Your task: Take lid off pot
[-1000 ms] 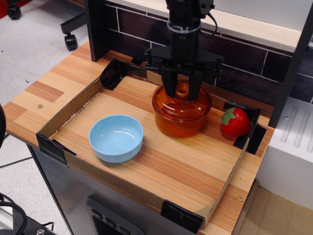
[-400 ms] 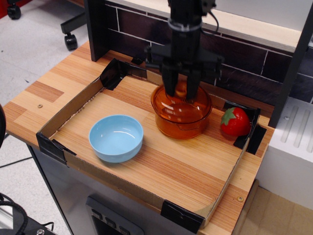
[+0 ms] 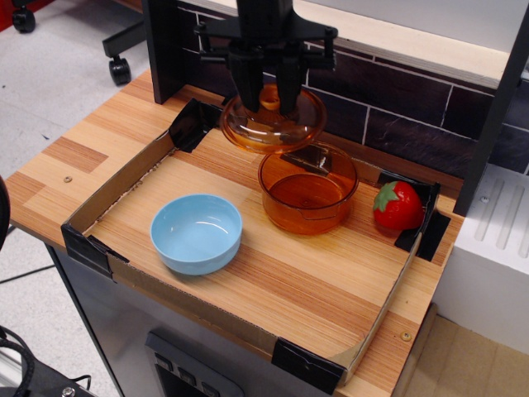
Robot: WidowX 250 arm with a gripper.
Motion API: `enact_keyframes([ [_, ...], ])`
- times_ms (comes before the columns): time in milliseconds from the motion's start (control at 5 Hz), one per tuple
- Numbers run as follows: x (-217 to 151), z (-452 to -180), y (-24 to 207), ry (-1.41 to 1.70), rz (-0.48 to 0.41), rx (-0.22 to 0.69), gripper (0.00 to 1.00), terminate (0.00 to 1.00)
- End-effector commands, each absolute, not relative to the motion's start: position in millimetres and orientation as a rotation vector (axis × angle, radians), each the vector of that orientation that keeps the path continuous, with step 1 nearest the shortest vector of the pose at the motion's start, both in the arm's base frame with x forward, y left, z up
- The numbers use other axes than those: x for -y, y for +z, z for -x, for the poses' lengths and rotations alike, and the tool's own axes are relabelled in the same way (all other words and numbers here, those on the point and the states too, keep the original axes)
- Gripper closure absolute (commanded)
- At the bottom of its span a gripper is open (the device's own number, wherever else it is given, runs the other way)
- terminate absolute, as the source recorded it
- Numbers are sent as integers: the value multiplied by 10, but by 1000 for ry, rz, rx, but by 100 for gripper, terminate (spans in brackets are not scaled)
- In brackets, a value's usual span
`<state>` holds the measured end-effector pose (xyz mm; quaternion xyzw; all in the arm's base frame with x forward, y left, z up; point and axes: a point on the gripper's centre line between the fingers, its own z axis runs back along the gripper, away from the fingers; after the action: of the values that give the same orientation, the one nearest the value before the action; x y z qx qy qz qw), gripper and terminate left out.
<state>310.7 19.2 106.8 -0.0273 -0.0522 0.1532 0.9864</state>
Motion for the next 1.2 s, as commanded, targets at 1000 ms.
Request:
enact_keyframes([
  [1000,-976,-3134,574,329,-80,98,100,0],
])
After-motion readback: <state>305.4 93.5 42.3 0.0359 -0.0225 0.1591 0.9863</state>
